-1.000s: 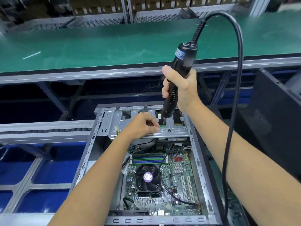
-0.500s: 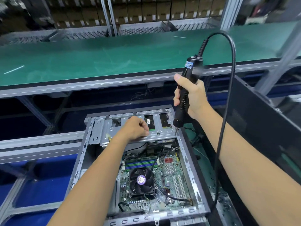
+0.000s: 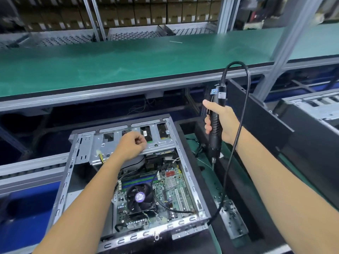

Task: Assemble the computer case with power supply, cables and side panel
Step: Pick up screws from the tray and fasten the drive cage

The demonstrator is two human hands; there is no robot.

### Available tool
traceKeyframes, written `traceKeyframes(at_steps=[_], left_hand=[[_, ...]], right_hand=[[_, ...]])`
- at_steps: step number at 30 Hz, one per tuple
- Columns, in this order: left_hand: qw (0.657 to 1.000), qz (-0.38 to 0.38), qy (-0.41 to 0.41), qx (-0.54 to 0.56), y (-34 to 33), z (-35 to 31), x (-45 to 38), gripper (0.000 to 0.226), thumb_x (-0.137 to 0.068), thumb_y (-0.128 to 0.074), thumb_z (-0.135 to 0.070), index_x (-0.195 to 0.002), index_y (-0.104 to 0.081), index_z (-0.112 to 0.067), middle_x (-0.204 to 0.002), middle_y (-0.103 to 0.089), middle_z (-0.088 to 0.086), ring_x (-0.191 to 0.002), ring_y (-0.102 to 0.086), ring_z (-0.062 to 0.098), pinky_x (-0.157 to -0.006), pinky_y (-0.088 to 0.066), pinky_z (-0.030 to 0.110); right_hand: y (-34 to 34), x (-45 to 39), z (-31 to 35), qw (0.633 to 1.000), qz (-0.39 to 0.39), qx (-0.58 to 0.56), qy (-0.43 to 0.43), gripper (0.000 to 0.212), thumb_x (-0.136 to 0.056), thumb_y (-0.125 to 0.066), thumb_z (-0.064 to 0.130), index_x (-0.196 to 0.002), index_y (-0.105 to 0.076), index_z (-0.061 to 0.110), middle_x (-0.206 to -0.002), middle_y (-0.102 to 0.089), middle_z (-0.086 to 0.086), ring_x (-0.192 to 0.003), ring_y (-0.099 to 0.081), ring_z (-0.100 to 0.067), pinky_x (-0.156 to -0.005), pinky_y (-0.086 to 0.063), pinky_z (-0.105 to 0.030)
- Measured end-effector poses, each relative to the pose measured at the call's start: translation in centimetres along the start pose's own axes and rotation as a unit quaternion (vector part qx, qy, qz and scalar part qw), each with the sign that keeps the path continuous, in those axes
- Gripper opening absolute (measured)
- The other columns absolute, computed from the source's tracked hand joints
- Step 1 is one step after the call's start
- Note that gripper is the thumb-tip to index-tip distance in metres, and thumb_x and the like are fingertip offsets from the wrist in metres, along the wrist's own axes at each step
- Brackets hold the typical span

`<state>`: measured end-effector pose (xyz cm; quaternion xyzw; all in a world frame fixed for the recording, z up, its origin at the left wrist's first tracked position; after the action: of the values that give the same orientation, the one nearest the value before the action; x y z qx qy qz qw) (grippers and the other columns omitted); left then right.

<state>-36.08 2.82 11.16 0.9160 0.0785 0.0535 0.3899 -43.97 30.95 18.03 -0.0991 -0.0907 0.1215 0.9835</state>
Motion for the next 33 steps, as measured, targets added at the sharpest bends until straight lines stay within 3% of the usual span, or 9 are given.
traceKeyframes(at_steps=[5, 9, 13, 16, 19, 22, 25, 29, 33], left_hand=[[0.999, -0.018, 0.038, -0.005, -0.4, 0.0, -0.2, 0.020, -0.084, -0.069, -0.005, -0.070, -0.061, -0.016, -0.062, -0.055, -0.001, -0.055, -0.048, 0.010, -0.055, -0.040, 0.019], [0.994, -0.086, 0.063, -0.022, -1.6, -2.2, -0.8, 0.019, -0.085, -0.063, -0.003, -0.072, -0.061, -0.016, -0.069, -0.063, 0.002, -0.069, -0.058, 0.023, -0.068, -0.048, 0.030], [0.989, -0.147, -0.005, -0.019, -5.0, -7.2, -0.7, 0.010, -0.085, -0.062, -0.001, -0.081, -0.065, -0.009, -0.068, -0.056, -0.007, -0.062, -0.049, 0.007, -0.059, -0.038, 0.005], [0.986, -0.165, -0.030, 0.000, -7.3, -10.0, -0.6, 0.010, -0.088, -0.059, -0.005, -0.081, -0.062, -0.012, -0.068, -0.053, -0.010, -0.060, -0.045, 0.002, -0.057, -0.037, 0.006], [0.988, -0.153, -0.033, 0.015, -9.2, -11.7, -0.4, 0.008, -0.090, -0.058, -0.008, -0.084, -0.059, -0.014, -0.071, -0.052, -0.011, -0.061, -0.044, 0.000, -0.057, -0.036, 0.005], [0.991, -0.131, -0.039, 0.009, -10.3, -12.8, 0.1, 0.008, -0.091, -0.057, -0.009, -0.087, -0.061, -0.015, -0.075, -0.053, -0.014, -0.063, -0.045, -0.001, -0.059, -0.035, 0.004], [0.991, -0.128, -0.028, 0.010, -10.6, -13.2, 0.0, 0.010, -0.090, -0.055, -0.009, -0.087, -0.063, -0.014, -0.073, -0.052, -0.015, -0.059, -0.046, -0.006, -0.059, -0.036, 0.006], [0.994, -0.099, -0.036, -0.030, -11.6, -14.1, -0.9, 0.011, -0.089, -0.053, -0.008, -0.087, -0.063, -0.011, -0.075, -0.055, -0.011, -0.064, -0.047, 0.000, -0.060, -0.039, 0.008], [0.993, -0.056, -0.071, -0.077, -13.8, -15.7, -1.9, 0.012, -0.089, -0.051, -0.009, -0.087, -0.064, -0.010, -0.084, -0.061, -0.002, -0.077, -0.054, 0.013, -0.072, -0.045, 0.023]], right_hand=[[4.9, -0.2, -2.9, 0.998, 0.005, 0.031, -0.058, 0.028, -0.083, -0.078, 0.032, -0.069, -0.061, 0.015, -0.054, -0.049, -0.012, -0.040, -0.042, -0.022, -0.044, -0.040, -0.028], [8.3, -0.7, -6.5, 0.994, 0.017, 0.023, -0.107, 0.038, -0.080, -0.080, 0.033, -0.056, -0.055, 0.019, -0.051, -0.050, -0.011, -0.037, -0.044, -0.021, -0.042, -0.040, -0.027], [9.7, -1.1, -9.0, 0.989, 0.058, 0.019, -0.137, 0.033, -0.082, -0.079, 0.032, -0.056, -0.065, 0.019, -0.051, -0.050, -0.012, -0.037, -0.044, -0.022, -0.041, -0.041, -0.027], [10.3, -1.3, -10.4, 0.985, 0.083, 0.008, -0.154, 0.032, -0.084, -0.078, 0.031, -0.058, -0.064, 0.019, -0.051, -0.050, -0.011, -0.036, -0.044, -0.021, -0.041, -0.041, -0.026], [10.6, -1.1, -11.8, 0.981, 0.107, 0.020, -0.162, 0.034, -0.085, -0.077, 0.034, -0.054, -0.071, 0.022, -0.049, -0.051, -0.011, -0.035, -0.045, -0.021, -0.042, -0.042, -0.026], [10.8, -0.8, -13.5, 0.976, 0.108, 0.030, -0.185, 0.024, -0.081, -0.080, 0.036, -0.076, -0.070, 0.015, -0.050, -0.051, -0.011, -0.036, -0.043, -0.021, -0.042, -0.042, -0.027], [11.0, -0.8, -15.6, 0.972, 0.096, 0.057, -0.207, 0.033, -0.078, -0.082, 0.037, -0.082, -0.060, 0.014, -0.050, -0.051, -0.009, -0.038, -0.045, -0.022, -0.042, -0.042, -0.027], [11.3, -0.7, -18.1, 0.966, 0.066, 0.067, -0.242, 0.044, -0.074, -0.084, 0.042, -0.098, -0.064, 0.011, -0.049, -0.050, -0.008, -0.040, -0.047, -0.022, -0.043, -0.044, -0.029], [11.4, -1.4, -19.7, 0.961, 0.039, 0.105, -0.253, 0.039, -0.074, -0.083, 0.046, -0.088, -0.066, 0.013, -0.047, -0.053, -0.007, -0.038, -0.051, -0.022, -0.040, -0.045, -0.027]])
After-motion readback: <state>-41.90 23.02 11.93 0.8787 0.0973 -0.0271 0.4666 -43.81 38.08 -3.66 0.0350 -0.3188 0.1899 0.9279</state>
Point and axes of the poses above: each hand's wrist, its own x-axis away from the middle knuckle, its own y-axis out of the back of the hand, z = x × y, the point moved 3 cm from there along -x, towards the middle knuckle
